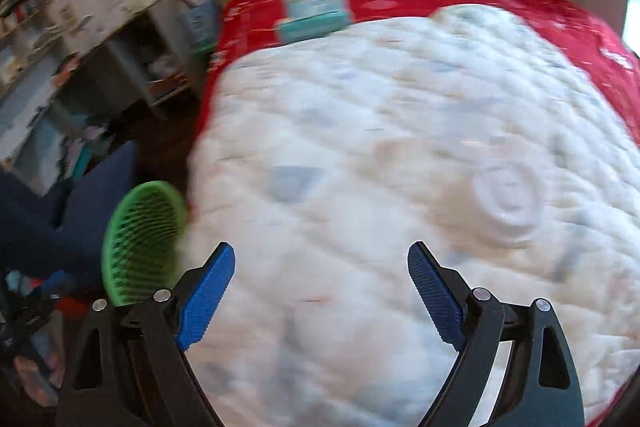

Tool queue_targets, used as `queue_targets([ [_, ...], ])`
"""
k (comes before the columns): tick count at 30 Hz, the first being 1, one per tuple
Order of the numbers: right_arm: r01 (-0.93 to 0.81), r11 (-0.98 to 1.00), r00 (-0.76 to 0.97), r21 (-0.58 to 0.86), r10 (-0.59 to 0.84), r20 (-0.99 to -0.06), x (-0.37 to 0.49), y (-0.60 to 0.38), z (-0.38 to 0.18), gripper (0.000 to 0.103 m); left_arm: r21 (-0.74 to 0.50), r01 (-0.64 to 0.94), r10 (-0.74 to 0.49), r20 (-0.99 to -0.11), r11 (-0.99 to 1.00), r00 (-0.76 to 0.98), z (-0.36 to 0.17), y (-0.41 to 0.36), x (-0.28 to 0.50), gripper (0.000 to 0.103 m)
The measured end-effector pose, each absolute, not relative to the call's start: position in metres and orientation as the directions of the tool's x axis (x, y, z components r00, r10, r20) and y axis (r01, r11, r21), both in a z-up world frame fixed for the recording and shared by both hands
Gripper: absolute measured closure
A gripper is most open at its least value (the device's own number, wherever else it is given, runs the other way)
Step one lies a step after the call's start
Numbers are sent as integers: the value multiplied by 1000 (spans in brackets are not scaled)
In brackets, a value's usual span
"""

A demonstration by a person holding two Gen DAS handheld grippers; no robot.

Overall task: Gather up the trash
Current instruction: 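Return the right tool to the bed and grasp the white cup lid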

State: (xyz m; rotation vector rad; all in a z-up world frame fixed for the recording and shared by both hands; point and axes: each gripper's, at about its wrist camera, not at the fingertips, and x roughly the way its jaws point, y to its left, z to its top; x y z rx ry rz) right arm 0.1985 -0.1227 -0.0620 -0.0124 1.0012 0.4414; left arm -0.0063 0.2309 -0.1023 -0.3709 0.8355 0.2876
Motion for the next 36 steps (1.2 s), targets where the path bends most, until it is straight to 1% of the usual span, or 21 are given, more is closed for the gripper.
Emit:
queue_targets([
  [5, -275, 954, 509, 120, 251, -823, 223, -176, -69, 18, -207, -374, 86, -769, 904, 633, -103, 221, 3, 6],
  [9, -246, 964, 519, 104, 222, -826, 240, -204, -79, 18, -195, -362, 82, -776, 912, 626, -103, 211, 12, 6],
  [14, -239, 969, 511, 61, 179, -841, 260, -215, -97, 18, -194, -350, 72, -780, 916, 621, -102, 203, 23, 6],
  [22, -238, 970, 489, 44, 158, -858, 285, -219, -118, 18, -190, -323, 56, -783, 927, 620, -101, 189, 44, 6],
  [36, -248, 968, 479, 33, 152, -865, 300, -218, -132, 19, -196, -239, -1, -776, 951, 631, -97, 153, 83, 6],
])
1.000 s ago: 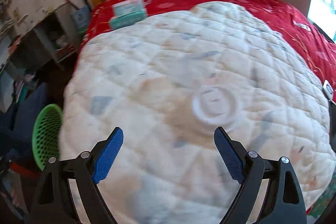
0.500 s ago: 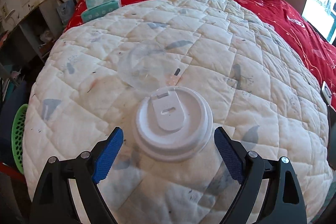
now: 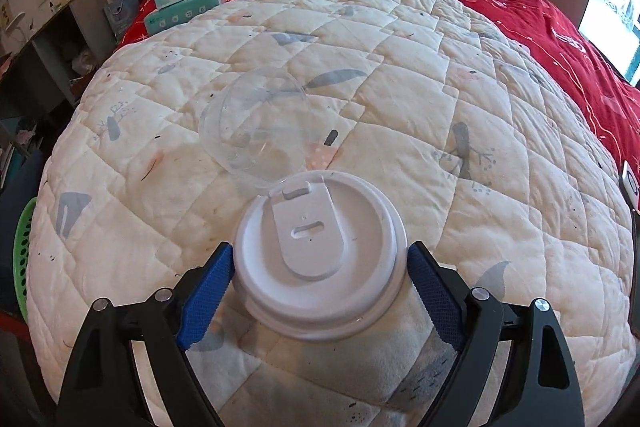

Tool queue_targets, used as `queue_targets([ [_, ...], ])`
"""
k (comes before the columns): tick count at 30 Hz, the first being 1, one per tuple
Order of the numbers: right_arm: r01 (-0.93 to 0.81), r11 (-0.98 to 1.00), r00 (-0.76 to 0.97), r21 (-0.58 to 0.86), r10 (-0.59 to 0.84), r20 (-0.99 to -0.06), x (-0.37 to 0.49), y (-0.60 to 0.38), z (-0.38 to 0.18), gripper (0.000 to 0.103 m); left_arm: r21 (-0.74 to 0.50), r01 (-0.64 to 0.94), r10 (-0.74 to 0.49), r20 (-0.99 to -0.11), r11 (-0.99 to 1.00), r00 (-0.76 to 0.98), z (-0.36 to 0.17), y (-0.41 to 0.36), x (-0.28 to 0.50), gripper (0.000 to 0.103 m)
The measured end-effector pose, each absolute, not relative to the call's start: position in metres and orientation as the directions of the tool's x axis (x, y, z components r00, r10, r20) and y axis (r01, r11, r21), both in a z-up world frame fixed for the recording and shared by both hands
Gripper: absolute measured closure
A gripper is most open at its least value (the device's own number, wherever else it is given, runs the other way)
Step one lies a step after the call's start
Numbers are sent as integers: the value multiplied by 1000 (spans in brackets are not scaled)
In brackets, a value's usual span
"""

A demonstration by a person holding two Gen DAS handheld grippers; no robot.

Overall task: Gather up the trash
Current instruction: 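Return the right tool to the bed and grasp the white cup lid, then grasp the clear plastic cup with the left tool and lift it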

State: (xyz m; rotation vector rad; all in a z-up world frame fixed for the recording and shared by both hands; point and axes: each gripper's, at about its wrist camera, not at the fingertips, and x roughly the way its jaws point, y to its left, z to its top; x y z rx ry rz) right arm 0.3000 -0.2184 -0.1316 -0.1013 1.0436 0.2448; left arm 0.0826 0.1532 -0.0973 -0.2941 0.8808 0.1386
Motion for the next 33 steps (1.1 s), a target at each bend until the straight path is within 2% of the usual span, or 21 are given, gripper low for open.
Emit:
queue_targets([
  [11, -251, 967, 482, 44, 164, -861, 283, -238, -115, 19, -205, -98, -97, -765, 974, 637, -89, 97, 140, 6],
  [24, -260, 961, 501, 90, 214, -839, 247, -276, -88, 19, -230, 117, -251, -740, 966, 624, -89, -5, 216, 7],
  [33, -265, 956, 506, 124, 247, -826, 230, -291, -83, 19, -227, 230, -321, -738, 946, 593, -101, -62, 260, 7],
])
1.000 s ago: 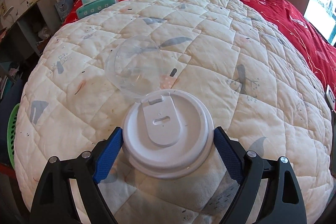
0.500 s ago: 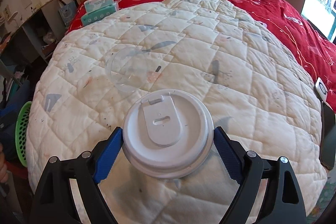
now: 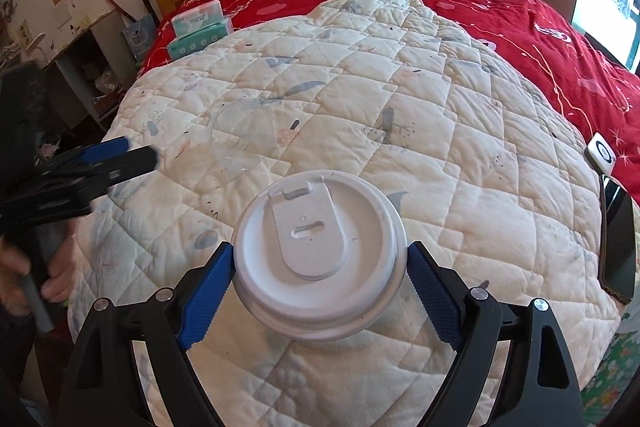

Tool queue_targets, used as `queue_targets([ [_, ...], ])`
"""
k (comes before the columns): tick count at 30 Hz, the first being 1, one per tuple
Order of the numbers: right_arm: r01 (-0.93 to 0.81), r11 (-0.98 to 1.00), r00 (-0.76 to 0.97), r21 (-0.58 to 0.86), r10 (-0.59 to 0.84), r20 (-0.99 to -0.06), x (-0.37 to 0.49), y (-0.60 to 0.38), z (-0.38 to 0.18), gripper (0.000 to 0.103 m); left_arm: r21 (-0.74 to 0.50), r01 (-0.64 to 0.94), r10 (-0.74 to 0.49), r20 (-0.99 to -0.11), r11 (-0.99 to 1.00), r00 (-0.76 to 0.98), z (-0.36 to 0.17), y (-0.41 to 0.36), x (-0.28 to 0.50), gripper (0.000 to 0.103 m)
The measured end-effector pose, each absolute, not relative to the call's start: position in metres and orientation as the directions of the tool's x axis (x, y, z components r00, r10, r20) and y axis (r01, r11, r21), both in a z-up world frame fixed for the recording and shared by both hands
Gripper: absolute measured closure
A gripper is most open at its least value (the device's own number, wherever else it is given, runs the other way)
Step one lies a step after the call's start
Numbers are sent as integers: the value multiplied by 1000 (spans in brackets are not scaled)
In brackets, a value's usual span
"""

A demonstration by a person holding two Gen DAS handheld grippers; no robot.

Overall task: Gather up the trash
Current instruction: 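Grasp the clear plastic cup with the left tool and lift it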

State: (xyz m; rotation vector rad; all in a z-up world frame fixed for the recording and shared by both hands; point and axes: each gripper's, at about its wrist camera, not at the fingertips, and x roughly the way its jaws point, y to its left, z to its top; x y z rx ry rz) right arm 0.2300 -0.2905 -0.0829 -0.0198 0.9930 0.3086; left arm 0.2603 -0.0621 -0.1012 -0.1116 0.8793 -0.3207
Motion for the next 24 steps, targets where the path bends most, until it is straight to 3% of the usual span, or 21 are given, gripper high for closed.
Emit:
queue_targets([
  [12, -256, 957, 503, 136, 252, -826, 227, -300, -88, 19, -265, 287, -383, -762, 920, 523, -126, -95, 310, 19],
  [18, -243, 959, 503, 147, 254, -826, 225, -304, -88, 19, -315, 283, -419, -760, 906, 497, -137, -98, 318, 45],
  [19, -242, 959, 502, 149, 255, -826, 224, -304, -88, 19, -321, 286, -426, -757, 903, 496, -137, -99, 317, 53],
  [24, -243, 957, 505, 158, 263, -822, 219, -300, -86, 19, -317, 294, -430, -738, 901, 520, -131, -95, 304, 56],
])
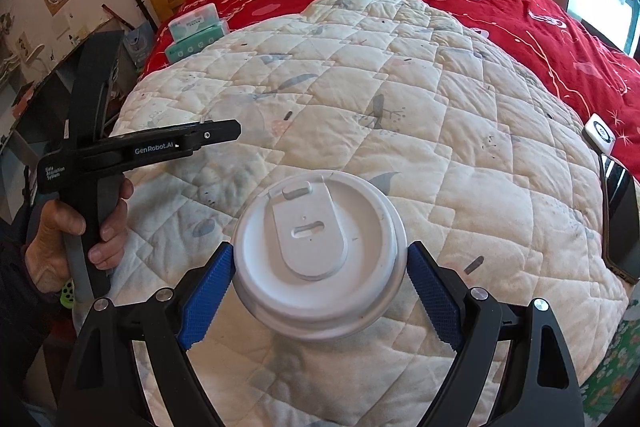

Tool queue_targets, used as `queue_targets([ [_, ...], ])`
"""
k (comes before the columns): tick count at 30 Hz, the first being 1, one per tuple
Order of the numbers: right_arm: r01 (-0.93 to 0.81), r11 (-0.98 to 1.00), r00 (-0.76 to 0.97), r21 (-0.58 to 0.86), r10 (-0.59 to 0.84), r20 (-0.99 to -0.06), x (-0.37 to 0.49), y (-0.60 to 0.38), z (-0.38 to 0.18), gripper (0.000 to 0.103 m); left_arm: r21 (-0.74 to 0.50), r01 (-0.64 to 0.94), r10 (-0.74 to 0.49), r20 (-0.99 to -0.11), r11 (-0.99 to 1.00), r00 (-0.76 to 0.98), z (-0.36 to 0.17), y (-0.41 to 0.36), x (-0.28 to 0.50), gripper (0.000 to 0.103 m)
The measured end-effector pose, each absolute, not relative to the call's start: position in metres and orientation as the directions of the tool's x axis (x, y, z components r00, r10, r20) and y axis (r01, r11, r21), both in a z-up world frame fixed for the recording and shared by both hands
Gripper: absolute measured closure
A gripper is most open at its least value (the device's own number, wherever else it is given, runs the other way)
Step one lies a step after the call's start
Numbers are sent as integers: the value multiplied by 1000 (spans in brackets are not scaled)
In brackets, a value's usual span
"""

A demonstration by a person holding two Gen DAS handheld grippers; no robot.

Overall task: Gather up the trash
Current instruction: 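Grasp the clear plastic cup with the left tool and lift it, then carry the clear cup to the wastebasket and open the left tool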

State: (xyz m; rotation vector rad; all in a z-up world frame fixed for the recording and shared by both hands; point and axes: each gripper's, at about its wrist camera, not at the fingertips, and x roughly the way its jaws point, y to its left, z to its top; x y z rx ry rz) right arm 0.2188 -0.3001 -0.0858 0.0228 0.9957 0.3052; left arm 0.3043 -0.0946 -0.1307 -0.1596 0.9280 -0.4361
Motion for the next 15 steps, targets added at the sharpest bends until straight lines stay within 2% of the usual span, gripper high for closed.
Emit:
queue_targets([
  [3, -250, 953, 509, 169, 278, -815, 213, -294, -81, 19, -320, 280, -424, -729, 905, 538, -122, -84, 292, 58],
  [5, -258, 950, 512, 175, 288, -810, 207, -288, -77, 19, -333, 268, -427, -722, 904, 545, -116, -72, 280, 76],
  [11, -295, 936, 510, 192, 325, -797, 189, -264, -68, 19, -343, 206, -397, -715, 917, 575, -104, -32, 248, 78],
  [13, -307, 931, 509, 197, 335, -793, 183, -255, -65, 19, -352, 192, -396, -717, 916, 574, -103, -21, 239, 87],
  [15, -316, 927, 506, 202, 345, -791, 177, -249, -62, 19, -342, 180, -380, -717, 922, 585, -100, -12, 229, 88],
])
